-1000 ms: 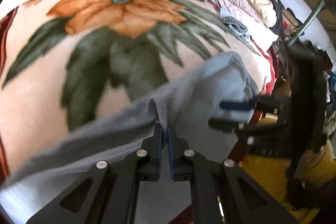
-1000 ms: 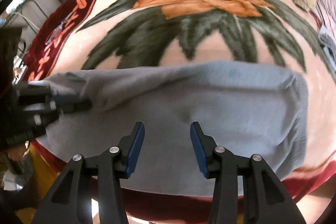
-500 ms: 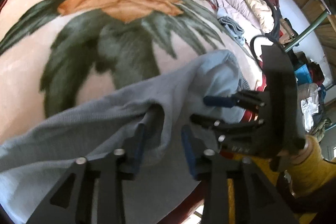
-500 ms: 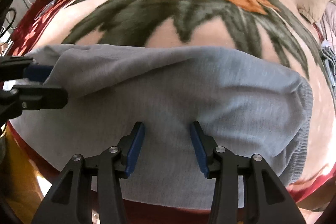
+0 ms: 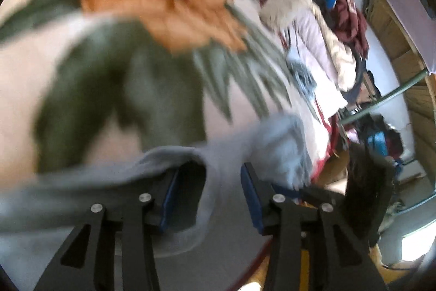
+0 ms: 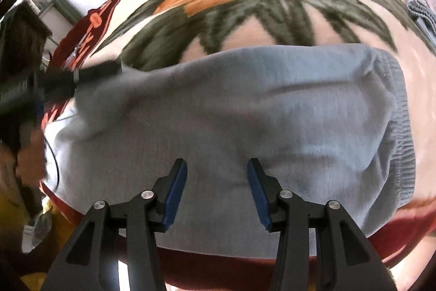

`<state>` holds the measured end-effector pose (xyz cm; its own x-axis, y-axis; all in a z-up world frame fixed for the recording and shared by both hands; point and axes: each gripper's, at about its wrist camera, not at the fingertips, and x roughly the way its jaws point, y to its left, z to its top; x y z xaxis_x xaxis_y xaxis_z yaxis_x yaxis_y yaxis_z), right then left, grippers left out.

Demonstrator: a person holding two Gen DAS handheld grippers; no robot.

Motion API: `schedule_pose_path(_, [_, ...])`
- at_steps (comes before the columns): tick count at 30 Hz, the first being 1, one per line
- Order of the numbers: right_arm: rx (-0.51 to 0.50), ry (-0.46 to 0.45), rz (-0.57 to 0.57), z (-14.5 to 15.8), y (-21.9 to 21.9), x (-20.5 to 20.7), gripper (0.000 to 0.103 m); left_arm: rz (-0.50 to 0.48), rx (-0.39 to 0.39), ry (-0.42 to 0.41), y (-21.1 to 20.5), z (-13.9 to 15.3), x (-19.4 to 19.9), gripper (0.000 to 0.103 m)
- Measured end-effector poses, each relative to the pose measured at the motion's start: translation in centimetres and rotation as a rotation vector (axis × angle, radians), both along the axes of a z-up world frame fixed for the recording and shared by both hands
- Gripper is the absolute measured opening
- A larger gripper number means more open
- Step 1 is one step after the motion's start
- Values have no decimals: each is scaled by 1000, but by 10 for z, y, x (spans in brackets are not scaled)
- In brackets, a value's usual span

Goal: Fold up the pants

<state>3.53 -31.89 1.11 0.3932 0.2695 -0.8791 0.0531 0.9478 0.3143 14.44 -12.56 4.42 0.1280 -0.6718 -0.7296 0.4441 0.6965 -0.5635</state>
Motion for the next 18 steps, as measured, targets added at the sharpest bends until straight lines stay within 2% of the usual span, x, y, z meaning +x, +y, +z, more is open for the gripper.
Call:
schedule_pose_path(3, [-9, 3, -3, -1, 2, 2, 47, 33, 18, -74, 3, 13, 28, 45])
schedule_pose_path(8, [-19, -12, 16, 5, 9, 5, 47, 31, 89, -65, 0, 7, 61, 40])
schedule_pose_path(14, [-23, -25, 36, 9, 17, 5, 47, -49, 90, -52, 13, 18, 47, 40])
schedule_pose_path(18, [-21, -41, 33, 12, 17, 2, 47, -111, 112, -9, 17, 17, 29, 40])
